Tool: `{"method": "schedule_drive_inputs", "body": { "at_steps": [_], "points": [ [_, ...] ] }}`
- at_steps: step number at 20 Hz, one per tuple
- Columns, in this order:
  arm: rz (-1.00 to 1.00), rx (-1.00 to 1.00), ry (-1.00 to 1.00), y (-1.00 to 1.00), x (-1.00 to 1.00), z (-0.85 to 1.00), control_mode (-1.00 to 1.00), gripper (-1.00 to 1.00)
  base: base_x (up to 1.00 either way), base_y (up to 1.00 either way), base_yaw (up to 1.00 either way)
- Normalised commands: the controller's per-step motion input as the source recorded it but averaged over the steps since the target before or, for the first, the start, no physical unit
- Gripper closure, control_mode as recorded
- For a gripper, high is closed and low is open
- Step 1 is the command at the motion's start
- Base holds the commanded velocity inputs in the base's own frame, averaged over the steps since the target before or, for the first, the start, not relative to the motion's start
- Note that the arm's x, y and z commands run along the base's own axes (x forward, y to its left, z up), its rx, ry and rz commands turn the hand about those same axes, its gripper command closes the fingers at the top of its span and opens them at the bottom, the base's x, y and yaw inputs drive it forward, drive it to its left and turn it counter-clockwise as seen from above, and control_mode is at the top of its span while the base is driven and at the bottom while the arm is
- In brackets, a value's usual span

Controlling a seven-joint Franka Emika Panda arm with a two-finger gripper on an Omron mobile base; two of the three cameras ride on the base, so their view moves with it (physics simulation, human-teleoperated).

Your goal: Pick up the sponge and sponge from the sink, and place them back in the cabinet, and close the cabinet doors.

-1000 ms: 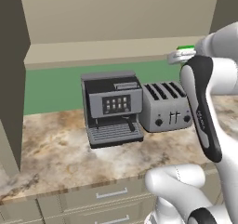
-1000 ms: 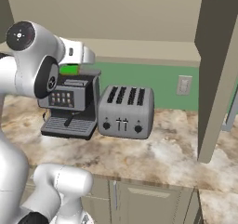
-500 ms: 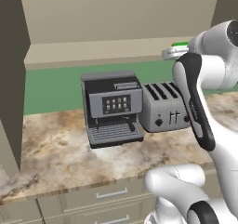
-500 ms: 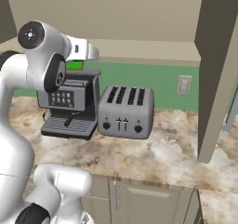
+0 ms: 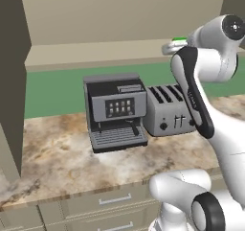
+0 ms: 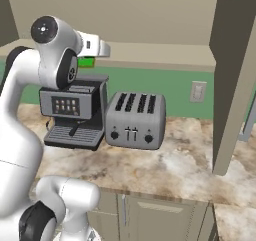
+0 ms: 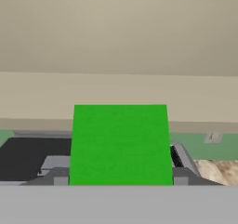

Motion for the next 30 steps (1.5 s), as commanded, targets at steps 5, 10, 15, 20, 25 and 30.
{"method": "schedule_drive_inputs", "body": {
  "at_steps": [5, 10, 15, 20, 25, 30],
  "points": [
    [0.0, 0.0, -0.01, 0.0, 0.28, 0.0, -1.0, 1.0, 0.0, 0.0, 0.0],
    [0.0, 0.0, -0.01, 0.0, 0.24, 0.0, -1.0, 1.0, 0.0, 0.0, 0.0],
    [0.04, 0.0, 0.0, 0.0, 0.2, 0.0, -1.0, 1.0, 0.0, 0.0, 0.0],
    [0.03, 0.0, 0.0, 0.0, 0.25, -0.01, -1.0, 1.0, 0.0, 0.0, 0.0],
    [0.02, 0.0, 0.0, 0.0, 0.32, -0.05, -1.0, 1.0, 0.0, 0.0, 0.0],
    [0.01, 0.0, 0.0, 0.0, 0.33, -0.05, -1.0, 1.0, 0.0, 0.0, 0.0]
  ]
}}
